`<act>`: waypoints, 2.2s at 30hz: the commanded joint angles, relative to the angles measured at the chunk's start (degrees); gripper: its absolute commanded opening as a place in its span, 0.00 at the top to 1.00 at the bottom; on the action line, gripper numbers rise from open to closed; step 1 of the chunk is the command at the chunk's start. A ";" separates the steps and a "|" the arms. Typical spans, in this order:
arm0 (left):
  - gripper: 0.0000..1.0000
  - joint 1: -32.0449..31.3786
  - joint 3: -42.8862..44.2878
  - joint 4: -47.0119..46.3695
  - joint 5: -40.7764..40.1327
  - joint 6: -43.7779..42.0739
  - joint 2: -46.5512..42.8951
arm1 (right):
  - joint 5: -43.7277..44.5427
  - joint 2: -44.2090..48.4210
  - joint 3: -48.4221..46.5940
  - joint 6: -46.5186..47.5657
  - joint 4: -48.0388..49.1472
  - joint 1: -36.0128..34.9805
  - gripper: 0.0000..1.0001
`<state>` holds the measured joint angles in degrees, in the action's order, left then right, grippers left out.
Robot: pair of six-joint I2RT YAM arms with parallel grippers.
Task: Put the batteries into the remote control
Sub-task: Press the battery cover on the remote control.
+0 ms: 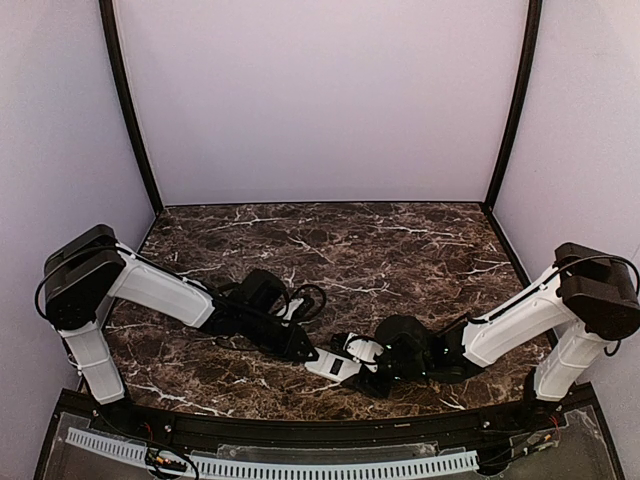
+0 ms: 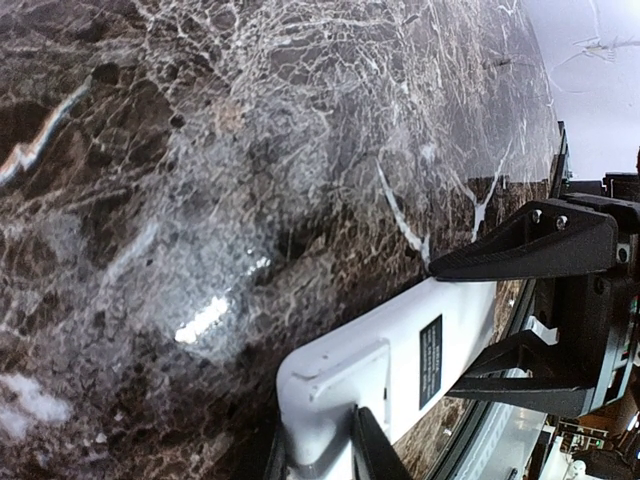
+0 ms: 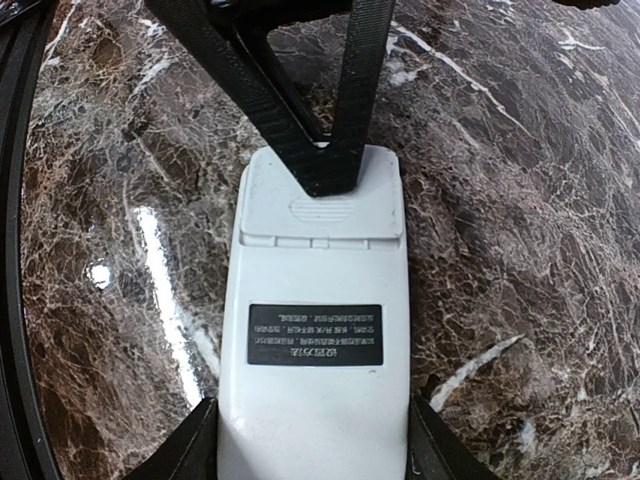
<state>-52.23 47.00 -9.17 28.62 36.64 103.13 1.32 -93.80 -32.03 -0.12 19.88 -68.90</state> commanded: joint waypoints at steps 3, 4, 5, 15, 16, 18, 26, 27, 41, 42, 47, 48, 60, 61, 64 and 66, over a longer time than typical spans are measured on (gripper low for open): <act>0.78 -4.93 -2.24 1.61 4.29 -0.24 6.76 | 1.13 -1.47 -1.99 0.31 5.40 -0.20 1.00; 0.78 -5.09 -2.30 1.43 4.57 -0.16 6.79 | 1.20 -1.47 -2.03 0.33 5.55 -0.19 1.00; 0.78 -5.13 -2.41 1.26 4.67 -0.17 6.79 | 1.23 -1.54 -2.02 0.37 5.67 -0.26 1.00; 0.76 -5.78 -2.13 2.45 5.96 -1.71 7.46 | 1.82 -0.95 -1.25 1.53 6.98 -0.21 1.00; 0.76 -5.83 -1.99 2.39 6.12 -1.77 7.54 | 1.82 -0.95 -1.20 1.66 7.09 -0.23 1.00; 0.76 -6.00 -1.60 2.67 6.33 -2.04 7.96 | 2.20 -0.95 -1.46 1.95 7.21 -0.22 1.00; 0.73 -6.48 -1.92 1.63 7.17 -1.35 8.52 | 3.58 -1.19 -1.79 2.11 8.77 -0.26 1.00; 0.73 -6.46 -2.07 1.45 7.33 -1.10 8.51 | 3.55 -1.26 -1.93 2.18 8.83 -0.23 1.00; 0.68 -5.51 -1.12 3.89 6.02 -2.76 7.11 | 3.86 -0.49 -0.54 2.41 7.83 -0.19 1.00; 0.67 -5.38 -1.03 4.25 5.50 -3.25 6.88 | 3.68 -0.50 -0.49 2.41 7.81 -0.25 1.00; 0.61 -5.02 0.41 7.66 3.30 -5.11 5.26 | 2.86 -0.68 -0.68 2.66 7.50 -0.18 1.00; 0.61 -4.67 0.48 7.93 2.93 -5.27 5.03 | 2.84 -0.68 -0.64 2.70 7.49 -0.29 1.00; 0.54 -1.22 0.32 10.36 1.01 -6.50 2.49 | 3.06 0.11 0.21 2.07 6.23 -0.46 1.00; 0.54 -0.86 -0.01 10.08 0.89 -6.26 2.05 | 3.00 0.17 0.27 1.98 6.23 -0.50 1.00; 0.54 -0.19 -1.19 9.72 0.56 -5.89 0.86 | 2.95 0.20 0.43 1.88 6.20 -0.52 1.00; 0.54 0.10 -1.55 9.95 0.20 -5.84 0.37 | 2.91 0.24 0.48 1.88 6.09 -0.47 1.00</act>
<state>-52.29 48.80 -7.01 29.89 31.46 103.04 2.87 -93.38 -31.57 0.80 20.27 -69.04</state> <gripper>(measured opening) 0.457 0.541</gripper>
